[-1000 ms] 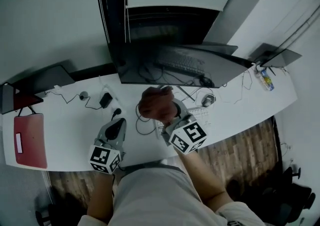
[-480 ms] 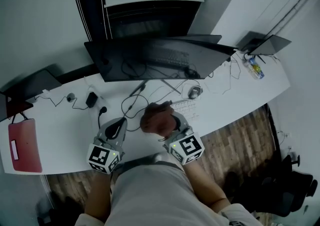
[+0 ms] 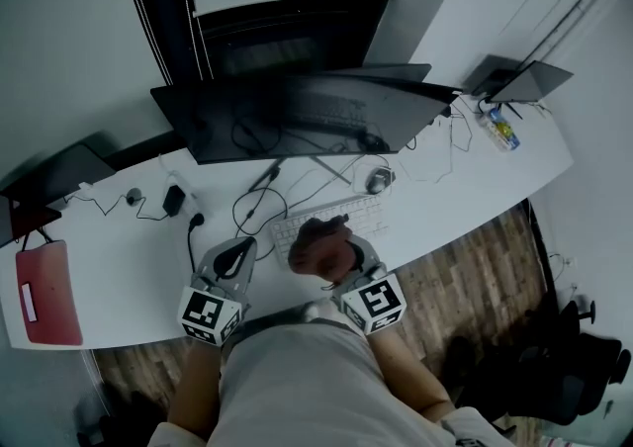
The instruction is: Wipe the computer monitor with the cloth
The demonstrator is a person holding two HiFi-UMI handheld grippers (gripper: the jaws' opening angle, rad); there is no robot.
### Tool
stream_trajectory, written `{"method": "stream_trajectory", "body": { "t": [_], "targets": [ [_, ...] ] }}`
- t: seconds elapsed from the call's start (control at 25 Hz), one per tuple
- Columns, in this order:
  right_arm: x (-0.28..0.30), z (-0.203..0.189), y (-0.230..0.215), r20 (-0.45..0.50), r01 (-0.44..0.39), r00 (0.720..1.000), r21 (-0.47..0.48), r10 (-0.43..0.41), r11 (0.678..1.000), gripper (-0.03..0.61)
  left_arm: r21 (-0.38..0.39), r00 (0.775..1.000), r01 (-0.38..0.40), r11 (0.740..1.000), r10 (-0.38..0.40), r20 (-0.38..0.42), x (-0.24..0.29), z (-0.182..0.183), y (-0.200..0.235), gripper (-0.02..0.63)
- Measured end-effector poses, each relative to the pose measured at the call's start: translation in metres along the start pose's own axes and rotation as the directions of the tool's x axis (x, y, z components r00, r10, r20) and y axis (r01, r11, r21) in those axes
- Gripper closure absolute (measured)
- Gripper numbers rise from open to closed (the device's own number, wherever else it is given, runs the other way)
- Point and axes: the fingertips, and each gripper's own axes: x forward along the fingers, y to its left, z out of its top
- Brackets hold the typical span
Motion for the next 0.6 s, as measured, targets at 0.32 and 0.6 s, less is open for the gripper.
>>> {"method": "stream_trajectory", "body": {
  "t": [0.32,0.6],
  "targets": [
    [-0.005,-0.016,-0.016,-0.037,0.02,0.999,0.016,-0.019,1.0,0.538,-0.005,1.0,0.007,1.0,-0.007,-0.015,0.009,-0.003,0.001,0.604],
    [-0.002,-0.016,-0.027,-0.022,0.036,0.999,0.029,-0.035,0.999,0.538,-0.003,0.999,0.02,1.0,-0.02,-0.032,0.018,-0.009,0.0,0.604]
  ]
}}
